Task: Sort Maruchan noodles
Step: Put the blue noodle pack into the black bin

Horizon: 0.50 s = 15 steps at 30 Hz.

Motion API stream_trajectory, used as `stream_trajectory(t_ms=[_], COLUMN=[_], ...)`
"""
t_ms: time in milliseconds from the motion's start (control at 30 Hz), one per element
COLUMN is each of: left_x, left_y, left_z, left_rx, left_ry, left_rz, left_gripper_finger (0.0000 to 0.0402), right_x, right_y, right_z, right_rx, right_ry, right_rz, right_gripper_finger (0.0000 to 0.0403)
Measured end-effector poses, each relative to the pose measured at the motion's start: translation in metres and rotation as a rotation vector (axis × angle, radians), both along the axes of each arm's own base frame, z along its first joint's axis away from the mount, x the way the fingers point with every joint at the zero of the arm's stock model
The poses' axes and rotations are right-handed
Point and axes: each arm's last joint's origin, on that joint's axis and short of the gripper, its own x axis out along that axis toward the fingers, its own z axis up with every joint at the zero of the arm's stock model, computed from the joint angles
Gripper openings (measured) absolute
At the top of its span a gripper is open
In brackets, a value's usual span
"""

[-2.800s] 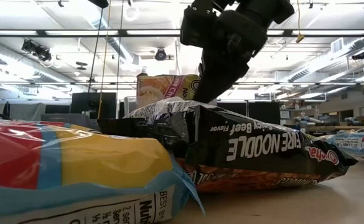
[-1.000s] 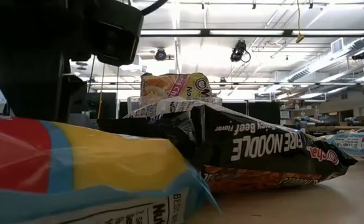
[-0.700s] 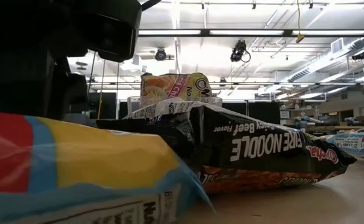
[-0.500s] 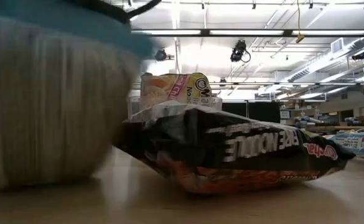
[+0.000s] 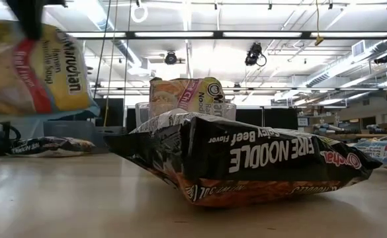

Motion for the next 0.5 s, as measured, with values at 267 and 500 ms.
stream_trajectory(t_ms=[267, 500], left_x=[-0.008, -0.008], left_y=[0.072, 0.154], left_z=[0.027, 0.037], left_rx=[0.373, 0.493], left_ry=[0.087, 0.299], left_rz=[-0.088, -0.142], left_gripper_finger=[0.0001, 0.0001], right_x=[0.028, 0.036], right_y=[-0.025, -0.048], right_z=[0.000, -0.002], right_rx=[-0.147, -0.247], right_ry=[-0.002, 0.091], right_rz=[-0.005, -0.049], right_gripper_finger=[0.0103, 0.0103])
